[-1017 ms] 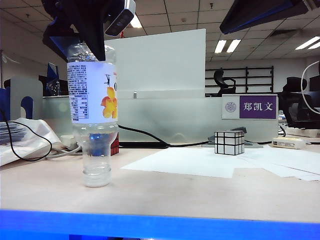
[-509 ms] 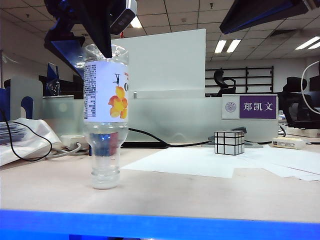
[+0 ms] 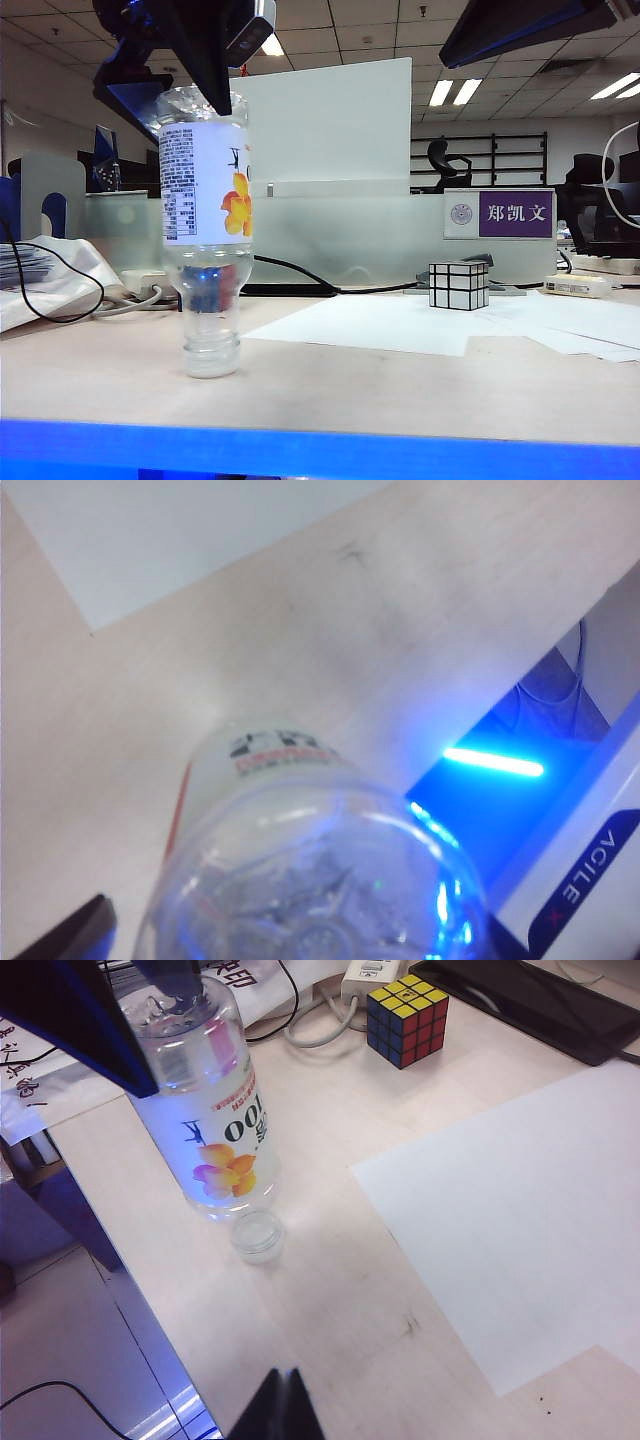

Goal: Flip the plastic bottle upside down.

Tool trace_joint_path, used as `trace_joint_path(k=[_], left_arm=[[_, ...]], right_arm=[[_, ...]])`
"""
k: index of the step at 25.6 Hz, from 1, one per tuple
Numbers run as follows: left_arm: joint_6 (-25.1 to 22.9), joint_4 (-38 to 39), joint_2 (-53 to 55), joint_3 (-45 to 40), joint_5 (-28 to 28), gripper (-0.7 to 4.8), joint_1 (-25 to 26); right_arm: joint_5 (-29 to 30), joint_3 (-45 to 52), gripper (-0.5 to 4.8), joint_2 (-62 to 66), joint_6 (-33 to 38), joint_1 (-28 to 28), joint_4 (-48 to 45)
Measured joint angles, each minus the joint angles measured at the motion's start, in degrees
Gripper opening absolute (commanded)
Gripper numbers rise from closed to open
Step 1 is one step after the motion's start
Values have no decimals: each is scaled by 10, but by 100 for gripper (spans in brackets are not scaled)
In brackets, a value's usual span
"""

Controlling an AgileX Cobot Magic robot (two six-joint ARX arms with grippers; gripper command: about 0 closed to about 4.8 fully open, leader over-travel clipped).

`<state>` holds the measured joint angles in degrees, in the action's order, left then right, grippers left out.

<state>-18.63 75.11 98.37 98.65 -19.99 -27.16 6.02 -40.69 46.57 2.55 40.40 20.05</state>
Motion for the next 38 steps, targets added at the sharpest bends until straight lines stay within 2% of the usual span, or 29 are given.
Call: trace_joint_path(k=[10,23,27,38], left_arm=[[2,-40,0,1,0,479,0],[3,-55,-2,4,-1,479,0],[15,-76,-3,4,-5,479,0],[31,-119,-3,4,-83,479,0]], right_arm=[[0,0,-9,0,0,0,0],[0,0,-9,0,0,0,0],[0,0,-9,0,0,0,-1],[0,0,-9,0,0,0,-1]])
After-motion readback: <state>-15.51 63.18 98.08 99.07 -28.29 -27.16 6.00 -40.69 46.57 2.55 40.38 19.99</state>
